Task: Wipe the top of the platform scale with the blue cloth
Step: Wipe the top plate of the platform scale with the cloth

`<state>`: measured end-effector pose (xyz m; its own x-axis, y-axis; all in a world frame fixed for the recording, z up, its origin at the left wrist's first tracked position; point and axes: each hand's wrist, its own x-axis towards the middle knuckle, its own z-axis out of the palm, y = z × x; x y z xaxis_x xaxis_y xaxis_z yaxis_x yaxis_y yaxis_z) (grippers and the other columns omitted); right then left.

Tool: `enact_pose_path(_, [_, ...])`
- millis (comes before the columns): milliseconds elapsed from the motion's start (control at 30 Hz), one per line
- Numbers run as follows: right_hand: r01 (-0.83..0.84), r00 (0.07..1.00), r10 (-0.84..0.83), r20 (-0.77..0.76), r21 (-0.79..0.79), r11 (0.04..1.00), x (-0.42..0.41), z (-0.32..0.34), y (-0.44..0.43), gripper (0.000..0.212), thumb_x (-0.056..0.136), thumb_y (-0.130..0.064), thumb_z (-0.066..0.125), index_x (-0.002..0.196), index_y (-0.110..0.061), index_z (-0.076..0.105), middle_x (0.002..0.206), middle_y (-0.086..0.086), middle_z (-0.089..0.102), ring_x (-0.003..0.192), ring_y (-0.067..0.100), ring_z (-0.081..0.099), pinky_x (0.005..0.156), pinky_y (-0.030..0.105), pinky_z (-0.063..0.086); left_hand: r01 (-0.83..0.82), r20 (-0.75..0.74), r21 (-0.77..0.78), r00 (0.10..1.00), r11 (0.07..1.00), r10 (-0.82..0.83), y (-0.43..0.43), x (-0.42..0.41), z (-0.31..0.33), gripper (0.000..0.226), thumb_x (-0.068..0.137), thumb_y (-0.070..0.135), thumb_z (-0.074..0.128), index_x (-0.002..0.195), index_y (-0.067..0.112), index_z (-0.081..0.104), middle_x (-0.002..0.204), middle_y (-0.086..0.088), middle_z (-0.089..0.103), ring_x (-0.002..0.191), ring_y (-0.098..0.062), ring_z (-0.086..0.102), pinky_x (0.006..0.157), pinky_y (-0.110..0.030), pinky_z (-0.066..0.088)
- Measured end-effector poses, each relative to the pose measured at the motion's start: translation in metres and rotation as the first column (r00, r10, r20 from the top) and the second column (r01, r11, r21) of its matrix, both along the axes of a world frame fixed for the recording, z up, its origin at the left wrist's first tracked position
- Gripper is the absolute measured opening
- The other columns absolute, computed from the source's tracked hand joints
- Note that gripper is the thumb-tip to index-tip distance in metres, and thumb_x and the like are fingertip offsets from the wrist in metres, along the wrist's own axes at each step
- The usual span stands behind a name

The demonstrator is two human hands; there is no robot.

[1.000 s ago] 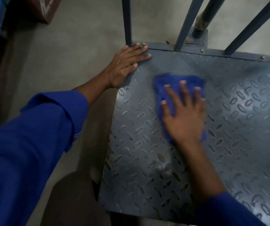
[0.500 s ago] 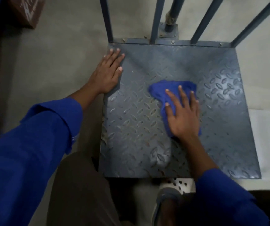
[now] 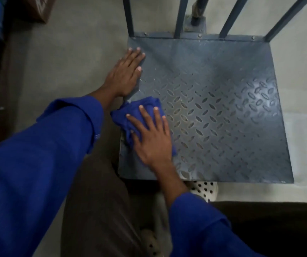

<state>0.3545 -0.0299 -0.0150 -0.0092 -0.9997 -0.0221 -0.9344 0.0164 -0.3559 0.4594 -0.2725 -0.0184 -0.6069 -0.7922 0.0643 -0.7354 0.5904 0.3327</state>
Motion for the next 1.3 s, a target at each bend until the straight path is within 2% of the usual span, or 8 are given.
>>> enact_pose_path(167, [0.253,0.964,-0.255,-0.079,-0.039,0.967,-0.124,-0.008,0.018,0.053,0.108,-0.056,0.034,0.160,-0.049,0.035,0.175,-0.007,0.023,0.163,0.035,0.015,0.130,0.056,0.017,-0.069,0.061,0.021,0.996,0.997,0.068,0.009,-0.005,0.001,0.067,0.110,0.047,0.012,0.169,0.016,0.019,0.178,-0.009,0.013,0.165,-0.031,0.006,0.132,-0.053,0.015])
enact_pose_path(333, [0.440,0.895,-0.437,-0.091,0.012,0.898,-0.162,-0.005,0.015,0.055,0.108,-0.058,0.036,0.162,-0.050,0.028,0.177,-0.005,0.016,0.163,0.036,0.009,0.131,0.057,0.013,-0.031,-0.100,-0.003,0.994,1.000,0.031,0.042,0.000,-0.009,0.061,0.113,0.035,0.027,0.163,0.000,0.033,0.172,-0.022,0.025,0.161,-0.043,0.014,0.132,-0.039,0.005])
enact_pose_path(400, [0.375,0.922,-0.371,-0.106,0.021,0.927,-0.138,-0.003,0.011,0.055,0.109,-0.057,0.034,0.163,-0.050,0.026,0.177,-0.005,0.014,0.164,0.037,0.007,0.131,0.057,0.010,-0.019,-0.154,0.009,0.988,1.000,0.020,0.052,0.007,-0.014,0.059,0.114,0.032,0.030,0.162,-0.001,0.035,0.171,-0.022,0.027,0.161,-0.041,0.014,0.132,-0.038,0.005])
enact_pose_path(500, [0.057,0.991,-0.057,-0.124,0.001,0.998,-0.084,-0.001,0.007,0.056,0.108,-0.056,0.033,0.163,-0.048,0.029,0.177,-0.004,0.016,0.163,0.038,0.007,0.130,0.060,0.011,0.034,-0.153,-0.043,0.987,0.998,-0.040,0.053,0.021,-0.020,0.057,0.116,0.034,0.029,0.162,0.001,0.036,0.171,-0.020,0.028,0.161,-0.041,0.017,0.134,-0.045,0.010])
enact_pose_path(667, [-0.184,0.979,0.183,-0.091,0.003,0.983,-0.019,-0.002,0.045,0.056,0.109,-0.055,0.035,0.164,-0.049,0.025,0.177,-0.007,0.012,0.165,0.030,0.000,0.130,0.056,0.009,-0.004,-0.173,-0.044,0.985,0.999,-0.004,0.059,0.023,-0.026,0.057,0.117,0.037,0.026,0.163,0.006,0.036,0.172,-0.017,0.028,0.161,-0.041,0.020,0.132,-0.054,0.018])
enact_pose_path(967, [0.296,0.953,-0.296,-0.069,0.002,0.955,-0.088,-0.005,0.051,0.054,0.110,-0.056,0.032,0.163,-0.048,0.030,0.177,-0.007,0.015,0.164,0.034,0.006,0.131,0.057,0.011,-0.070,-0.291,0.024,0.954,0.997,0.074,0.081,0.020,-0.026,0.054,0.116,0.032,0.032,0.162,0.005,0.037,0.173,-0.019,0.026,0.161,-0.036,0.023,0.133,-0.050,0.018])
enact_pose_path(1133, [0.118,0.992,-0.117,-0.050,0.033,0.992,-0.036,-0.005,0.021,0.054,0.110,-0.057,0.032,0.163,-0.049,0.028,0.178,-0.004,0.009,0.164,0.036,-0.002,0.131,0.059,0.007,-0.030,-0.349,0.007,0.936,1.000,0.031,0.077,0.021,-0.023,0.049,0.114,0.022,0.037,0.158,-0.001,0.043,0.168,-0.024,0.032,0.158,-0.032,0.031,0.133,-0.042,0.017])
enact_pose_path(1300, [-0.024,1.000,0.023,0.008,0.045,0.999,0.025,0.001,0.101,0.053,0.111,-0.052,0.039,0.163,-0.048,0.027,0.178,-0.006,0.009,0.164,0.033,-0.006,0.131,0.058,0.006,-0.024,-0.386,-0.017,0.922,1.000,0.015,0.077,0.021,-0.021,0.046,0.114,0.016,0.039,0.156,-0.001,0.045,0.167,-0.024,0.035,0.157,-0.031,0.034,0.132,-0.046,0.024])
